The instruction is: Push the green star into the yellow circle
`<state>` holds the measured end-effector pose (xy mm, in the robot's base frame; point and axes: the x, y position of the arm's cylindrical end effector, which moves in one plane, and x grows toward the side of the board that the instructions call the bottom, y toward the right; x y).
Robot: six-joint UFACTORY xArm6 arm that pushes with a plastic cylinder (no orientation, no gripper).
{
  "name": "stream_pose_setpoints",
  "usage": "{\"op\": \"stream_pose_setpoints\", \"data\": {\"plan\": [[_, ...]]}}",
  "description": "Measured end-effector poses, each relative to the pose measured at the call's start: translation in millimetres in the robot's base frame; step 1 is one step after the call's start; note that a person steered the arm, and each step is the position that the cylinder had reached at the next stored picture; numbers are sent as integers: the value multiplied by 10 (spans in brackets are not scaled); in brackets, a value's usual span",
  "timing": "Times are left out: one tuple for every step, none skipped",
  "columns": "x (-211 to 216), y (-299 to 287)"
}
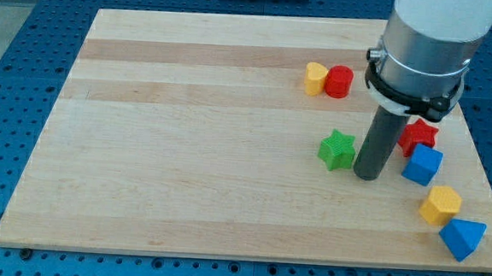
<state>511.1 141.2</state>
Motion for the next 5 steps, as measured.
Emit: {"op": "stream_pose_setpoints", "data": {"plan": [[0, -224], [-30, -550], [-421, -766], [-978, -912], [-1030, -958]]}}
